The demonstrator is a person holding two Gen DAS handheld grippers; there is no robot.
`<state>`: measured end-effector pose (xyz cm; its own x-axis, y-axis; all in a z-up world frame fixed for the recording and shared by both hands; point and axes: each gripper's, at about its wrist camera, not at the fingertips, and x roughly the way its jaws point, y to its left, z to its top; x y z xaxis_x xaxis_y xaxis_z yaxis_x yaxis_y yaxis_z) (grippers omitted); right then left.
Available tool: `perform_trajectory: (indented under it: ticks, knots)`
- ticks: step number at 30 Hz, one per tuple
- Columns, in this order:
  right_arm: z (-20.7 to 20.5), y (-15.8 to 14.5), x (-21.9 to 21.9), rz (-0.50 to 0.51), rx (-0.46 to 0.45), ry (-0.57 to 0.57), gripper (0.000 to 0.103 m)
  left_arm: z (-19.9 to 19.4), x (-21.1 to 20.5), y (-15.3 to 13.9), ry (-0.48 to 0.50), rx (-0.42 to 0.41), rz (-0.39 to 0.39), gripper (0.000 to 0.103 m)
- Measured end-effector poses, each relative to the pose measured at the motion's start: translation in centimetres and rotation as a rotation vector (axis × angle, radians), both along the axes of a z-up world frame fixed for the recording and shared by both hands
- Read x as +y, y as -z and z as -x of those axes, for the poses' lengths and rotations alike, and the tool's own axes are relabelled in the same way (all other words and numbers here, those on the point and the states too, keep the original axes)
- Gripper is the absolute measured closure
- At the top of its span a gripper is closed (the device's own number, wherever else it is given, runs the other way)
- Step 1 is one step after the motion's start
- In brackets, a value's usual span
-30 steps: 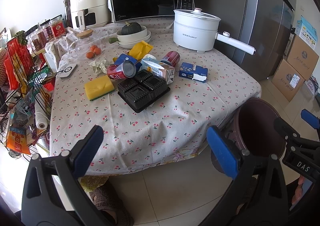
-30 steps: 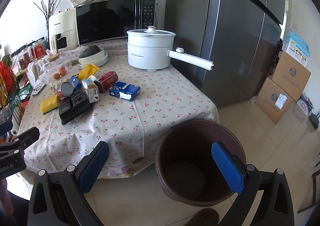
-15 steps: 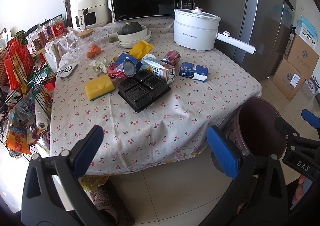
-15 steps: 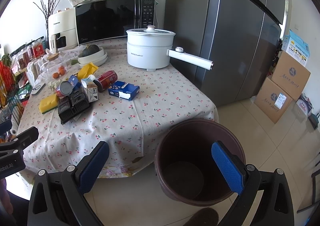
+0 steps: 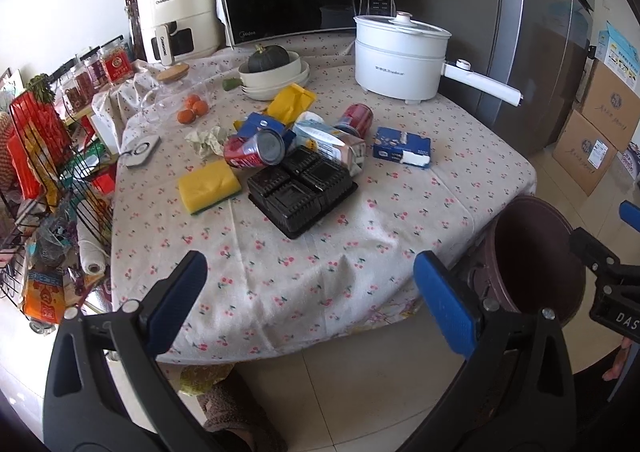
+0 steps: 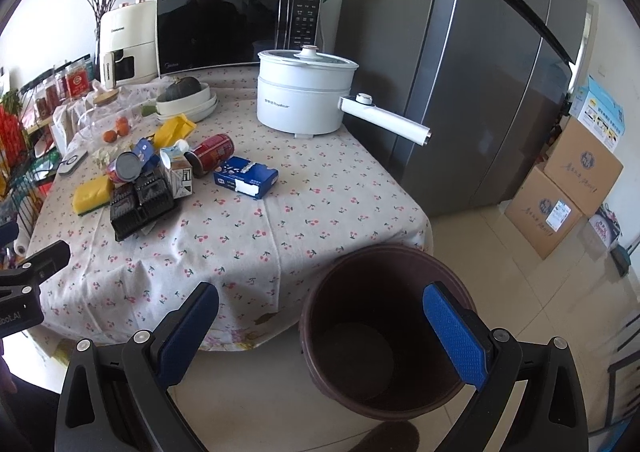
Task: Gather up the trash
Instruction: 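Move the left tool over the black plastic tray on the table, then close the left tool on the edge of the black plastic tray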
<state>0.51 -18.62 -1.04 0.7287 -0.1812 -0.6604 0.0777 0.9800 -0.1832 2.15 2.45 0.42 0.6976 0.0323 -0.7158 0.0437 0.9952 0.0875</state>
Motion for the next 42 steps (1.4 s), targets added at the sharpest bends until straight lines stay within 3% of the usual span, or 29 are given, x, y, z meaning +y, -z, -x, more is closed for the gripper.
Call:
perform_trajectory:
  ticks: [2, 4, 9, 12, 16, 20, 23, 30, 35, 40, 42]
  knots:
    - [-0.7, -0.6, 0.0, -0.022, -0.001, -0.013, 0.000, -0.7, 0.4, -0.4, -0.012, -0.031, -0.039, 0.000]
    - [-1.8, -1.2, -0.1, -0.059, 0.015, -0.032, 0.000, -1.9, 1.0, -0.6, 0.000, -0.010, -0.039, 0.000]
    - [-5.7, -2.2, -0.1, -0.117, 0.075, -0.082, 0.000, -6.1, 2.4, 0.4, 0.038, 0.157, 0.017, 0.000]
    - [-8.8, -2.3, -0.3, -0.157, 0.126, -0.096, 0.000, -8.7, 3.6, 1.9, 0.013, 0.265, 0.094, 0.000]
    - [-11.9, -0.8, -1.4, -0.216, 0.183, -0.067, 0.000, -11.2, 5.0, 4.0, -0.039, 0.316, 0.193, 0.001]
    - [-13.6, 2.1, -2.5, -0.237, 0.291, -0.051, 0.000, -13.7, 6.2, 6.9, -0.093, 0.419, 0.303, 0.013]
    - [-14.4, 2.6, -3.1, -0.258, 0.300, -0.036, 0.000, -15.1, 6.8, 8.6, -0.147, 0.466, 0.386, 0.017]
    - [-15.8, 2.6, -3.4, -0.278, 0.289, -0.022, 0.000, -16.7, 6.2, 10.5, -0.214, 0.495, 0.493, 0.021]
    - [-16.0, 2.6, -2.8, -0.294, 0.290, -0.033, 0.000, -17.4, 6.2, 11.1, -0.243, 0.495, 0.518, 0.045]
    - [-15.7, 2.8, -2.5, -0.291, 0.292, -0.042, 0.000, -17.3, 6.1, 11.1, -0.235, 0.486, 0.514, 0.047]
    - [-15.5, 2.8, -2.6, -0.290, 0.293, -0.042, 0.000, -17.1, 6.2, 10.8, -0.232, 0.471, 0.512, 0.056]
